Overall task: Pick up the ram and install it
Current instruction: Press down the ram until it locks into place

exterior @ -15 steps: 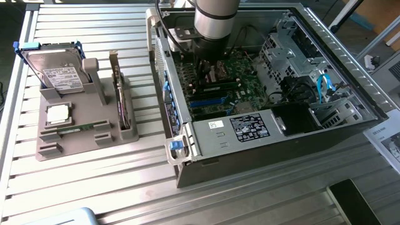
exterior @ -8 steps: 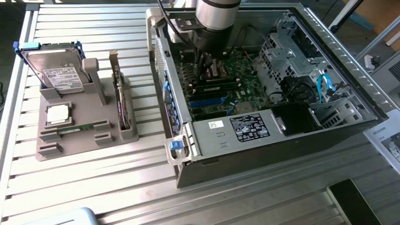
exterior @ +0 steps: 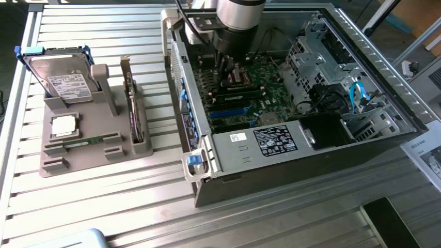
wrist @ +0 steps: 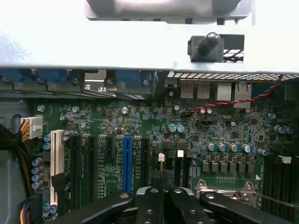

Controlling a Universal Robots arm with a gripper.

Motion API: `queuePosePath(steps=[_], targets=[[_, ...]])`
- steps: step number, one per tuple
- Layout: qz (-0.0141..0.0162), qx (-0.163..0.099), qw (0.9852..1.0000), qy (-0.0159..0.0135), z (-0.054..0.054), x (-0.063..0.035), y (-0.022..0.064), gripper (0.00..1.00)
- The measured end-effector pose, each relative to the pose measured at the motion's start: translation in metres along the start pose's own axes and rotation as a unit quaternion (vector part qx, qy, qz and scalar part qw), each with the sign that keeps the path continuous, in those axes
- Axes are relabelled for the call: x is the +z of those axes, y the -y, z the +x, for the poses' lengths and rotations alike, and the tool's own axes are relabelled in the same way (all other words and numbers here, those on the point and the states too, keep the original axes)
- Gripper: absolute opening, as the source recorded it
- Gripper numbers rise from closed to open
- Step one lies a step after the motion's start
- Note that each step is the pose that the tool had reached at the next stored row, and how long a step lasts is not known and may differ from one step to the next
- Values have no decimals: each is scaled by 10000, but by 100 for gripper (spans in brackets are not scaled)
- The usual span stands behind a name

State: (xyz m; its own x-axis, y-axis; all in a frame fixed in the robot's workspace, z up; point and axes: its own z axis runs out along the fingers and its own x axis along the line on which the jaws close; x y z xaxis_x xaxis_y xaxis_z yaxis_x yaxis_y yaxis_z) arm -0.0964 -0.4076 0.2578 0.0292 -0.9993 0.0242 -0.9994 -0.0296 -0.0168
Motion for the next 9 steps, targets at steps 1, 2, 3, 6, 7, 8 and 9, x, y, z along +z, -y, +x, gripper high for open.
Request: queuePosePath(steps=[1, 2, 3, 6, 7, 8, 9], targets=[[0, 0, 10000, -1, 1, 1, 39, 11], [0, 1, 10000, -1, 1, 1, 57, 11], [0, 0, 10000, 0, 2, 2, 77, 11], [0, 1, 10000, 0, 4, 3, 144, 11], [0, 1, 10000, 0, 4, 3, 165, 11], [0, 1, 10000, 0, 5, 3, 185, 11], [0, 0, 10000, 0, 6, 4, 212, 11]])
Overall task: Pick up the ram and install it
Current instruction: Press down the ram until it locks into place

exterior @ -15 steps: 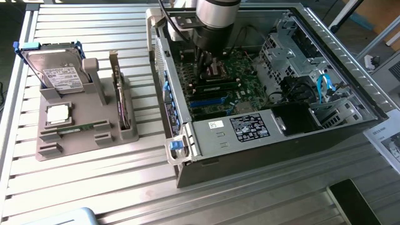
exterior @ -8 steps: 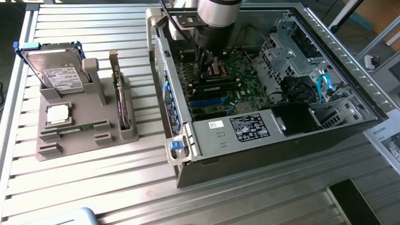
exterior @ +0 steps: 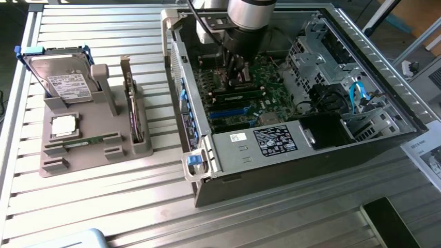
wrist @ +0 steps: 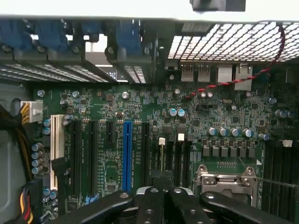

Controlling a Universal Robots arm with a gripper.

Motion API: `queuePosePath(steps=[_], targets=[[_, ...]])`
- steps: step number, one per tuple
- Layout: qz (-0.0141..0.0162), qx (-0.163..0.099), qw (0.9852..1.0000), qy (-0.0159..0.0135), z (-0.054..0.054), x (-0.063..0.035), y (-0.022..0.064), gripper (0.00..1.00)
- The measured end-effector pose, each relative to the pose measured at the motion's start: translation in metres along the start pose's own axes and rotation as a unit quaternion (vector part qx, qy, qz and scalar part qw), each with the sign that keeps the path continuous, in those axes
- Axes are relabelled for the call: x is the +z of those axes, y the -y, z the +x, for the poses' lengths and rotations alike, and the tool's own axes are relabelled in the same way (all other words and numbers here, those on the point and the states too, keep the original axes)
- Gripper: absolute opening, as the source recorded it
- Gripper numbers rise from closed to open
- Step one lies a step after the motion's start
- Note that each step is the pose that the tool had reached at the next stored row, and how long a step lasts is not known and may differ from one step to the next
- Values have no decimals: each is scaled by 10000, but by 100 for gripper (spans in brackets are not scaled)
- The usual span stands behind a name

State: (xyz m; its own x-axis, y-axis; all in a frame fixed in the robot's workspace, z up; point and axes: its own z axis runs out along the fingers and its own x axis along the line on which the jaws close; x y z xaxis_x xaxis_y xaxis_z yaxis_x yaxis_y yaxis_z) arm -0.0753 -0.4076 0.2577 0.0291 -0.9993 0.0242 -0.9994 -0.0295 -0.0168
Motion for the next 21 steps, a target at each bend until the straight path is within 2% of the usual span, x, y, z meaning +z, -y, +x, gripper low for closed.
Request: queuePosePath(steps=[5, 9, 17, 21], targets=[[0, 0, 10000, 0, 4, 2, 123, 11], [-1, 0, 10000, 0, 8, 4, 270, 11], [-1, 0, 10000, 0, 14, 8, 472, 11], [-1, 0, 10000, 0, 15, 8, 497, 11]])
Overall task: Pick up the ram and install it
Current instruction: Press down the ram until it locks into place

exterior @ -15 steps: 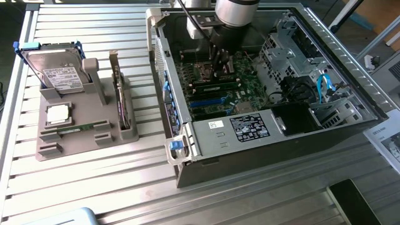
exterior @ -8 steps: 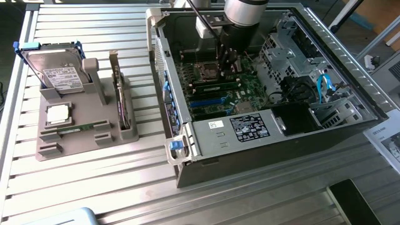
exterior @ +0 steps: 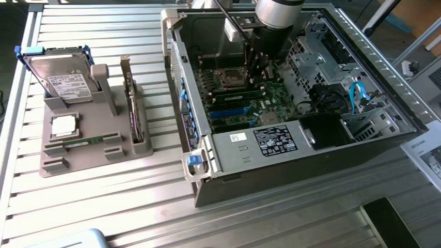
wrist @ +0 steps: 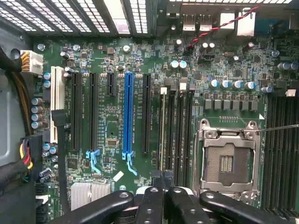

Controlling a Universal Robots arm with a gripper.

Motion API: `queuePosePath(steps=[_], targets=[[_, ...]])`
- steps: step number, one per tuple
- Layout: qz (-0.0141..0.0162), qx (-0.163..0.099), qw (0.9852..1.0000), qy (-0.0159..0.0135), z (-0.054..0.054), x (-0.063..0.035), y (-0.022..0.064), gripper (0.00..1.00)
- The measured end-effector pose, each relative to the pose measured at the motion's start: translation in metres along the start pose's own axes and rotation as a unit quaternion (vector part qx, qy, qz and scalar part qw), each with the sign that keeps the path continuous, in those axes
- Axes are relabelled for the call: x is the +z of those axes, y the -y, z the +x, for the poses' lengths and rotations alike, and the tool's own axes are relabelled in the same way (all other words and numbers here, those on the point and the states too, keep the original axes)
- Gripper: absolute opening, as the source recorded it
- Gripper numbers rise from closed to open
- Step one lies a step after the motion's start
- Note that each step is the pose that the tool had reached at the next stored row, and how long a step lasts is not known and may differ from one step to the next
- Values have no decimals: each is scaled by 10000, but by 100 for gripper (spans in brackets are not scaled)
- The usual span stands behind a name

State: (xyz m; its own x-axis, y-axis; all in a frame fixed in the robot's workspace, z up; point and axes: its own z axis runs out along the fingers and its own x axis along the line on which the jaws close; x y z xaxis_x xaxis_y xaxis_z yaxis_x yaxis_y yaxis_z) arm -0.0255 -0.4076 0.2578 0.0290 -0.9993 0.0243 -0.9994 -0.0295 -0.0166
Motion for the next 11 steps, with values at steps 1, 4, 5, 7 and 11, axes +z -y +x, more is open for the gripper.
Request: queuePosePath(steps=[1, 4, 5, 7, 11], targets=[[0, 0, 10000, 0, 0, 0, 0, 11], [-9, 0, 10000, 0, 1, -36, 1, 11], [-12, 0, 10000, 1, 1, -57, 1, 11], [-18, -1, 10000, 1, 2, -92, 2, 11], [-26, -1, 10000, 1, 4, -148, 3, 11]])
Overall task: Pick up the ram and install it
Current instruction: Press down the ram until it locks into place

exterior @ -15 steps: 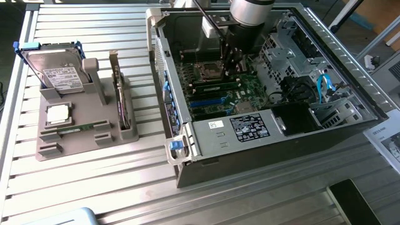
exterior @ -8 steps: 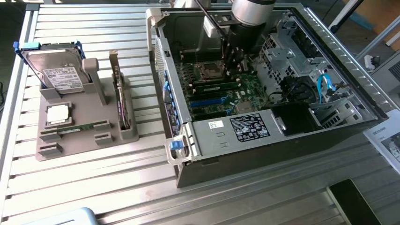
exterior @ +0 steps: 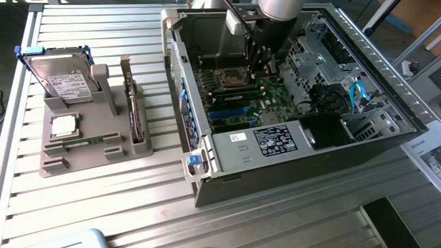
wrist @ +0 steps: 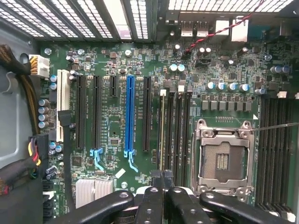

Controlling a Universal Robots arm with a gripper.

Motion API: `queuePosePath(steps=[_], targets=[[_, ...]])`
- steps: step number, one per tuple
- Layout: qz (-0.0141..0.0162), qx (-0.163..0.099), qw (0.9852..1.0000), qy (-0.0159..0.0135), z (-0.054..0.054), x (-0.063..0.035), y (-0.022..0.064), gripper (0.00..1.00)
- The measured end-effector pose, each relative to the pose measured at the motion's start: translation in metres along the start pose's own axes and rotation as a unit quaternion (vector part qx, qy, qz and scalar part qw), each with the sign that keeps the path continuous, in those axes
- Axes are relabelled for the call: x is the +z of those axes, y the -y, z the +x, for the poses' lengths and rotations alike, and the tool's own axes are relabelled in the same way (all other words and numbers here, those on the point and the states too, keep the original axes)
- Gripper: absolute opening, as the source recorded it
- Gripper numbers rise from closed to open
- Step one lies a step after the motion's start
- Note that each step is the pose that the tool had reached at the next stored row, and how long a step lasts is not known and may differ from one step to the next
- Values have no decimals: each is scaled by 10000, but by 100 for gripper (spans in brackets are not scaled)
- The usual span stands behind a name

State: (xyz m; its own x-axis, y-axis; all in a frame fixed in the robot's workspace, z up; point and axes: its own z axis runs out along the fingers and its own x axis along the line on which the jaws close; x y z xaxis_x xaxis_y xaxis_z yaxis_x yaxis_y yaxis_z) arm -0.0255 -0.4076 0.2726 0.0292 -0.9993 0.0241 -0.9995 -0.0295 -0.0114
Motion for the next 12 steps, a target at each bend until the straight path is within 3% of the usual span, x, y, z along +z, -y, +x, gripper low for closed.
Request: queuePosePath(steps=[5, 12], targets=[[-3, 0, 10000, 5, 2, -67, 1, 11], [-30, -1, 10000, 6, 7, -254, 3, 11]])
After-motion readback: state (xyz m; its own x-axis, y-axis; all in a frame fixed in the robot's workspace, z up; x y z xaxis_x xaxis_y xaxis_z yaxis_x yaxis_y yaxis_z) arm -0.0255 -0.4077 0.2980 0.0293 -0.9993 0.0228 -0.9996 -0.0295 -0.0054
